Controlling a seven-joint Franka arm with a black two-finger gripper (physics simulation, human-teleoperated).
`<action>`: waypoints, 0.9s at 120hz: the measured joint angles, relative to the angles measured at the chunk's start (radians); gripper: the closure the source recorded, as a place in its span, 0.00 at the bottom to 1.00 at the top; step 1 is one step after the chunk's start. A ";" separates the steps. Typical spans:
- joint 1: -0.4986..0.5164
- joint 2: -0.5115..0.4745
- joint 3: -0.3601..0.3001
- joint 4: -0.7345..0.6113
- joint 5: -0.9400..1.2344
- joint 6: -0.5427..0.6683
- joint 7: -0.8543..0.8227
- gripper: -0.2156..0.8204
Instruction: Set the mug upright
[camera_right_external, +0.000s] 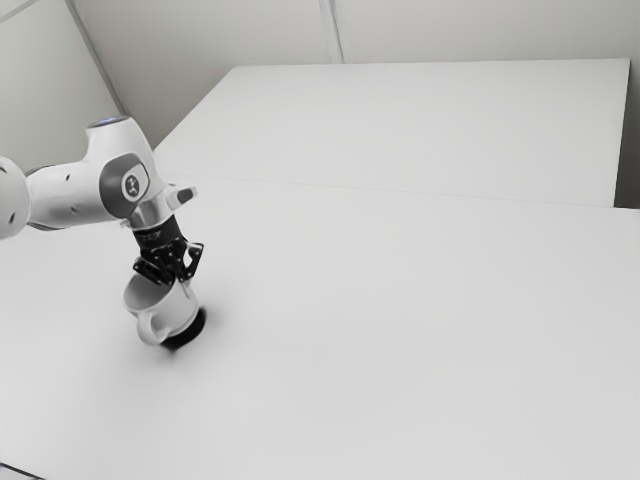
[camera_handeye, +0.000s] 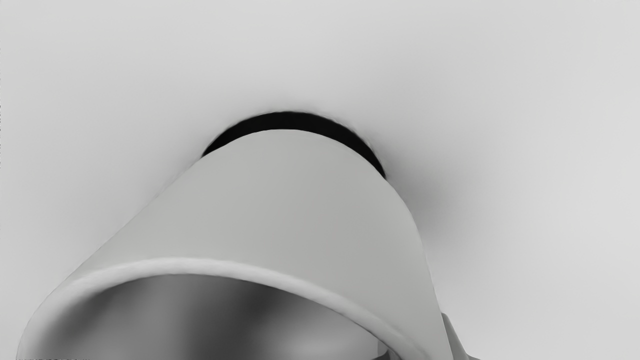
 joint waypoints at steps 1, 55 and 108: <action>-0.001 0.000 0.000 0.000 0.001 -0.001 -0.005 0.96; -0.074 0.039 -0.001 0.030 0.070 -0.028 -0.177 0.96; -0.093 0.083 -0.003 0.027 -0.003 0.009 -0.247 0.94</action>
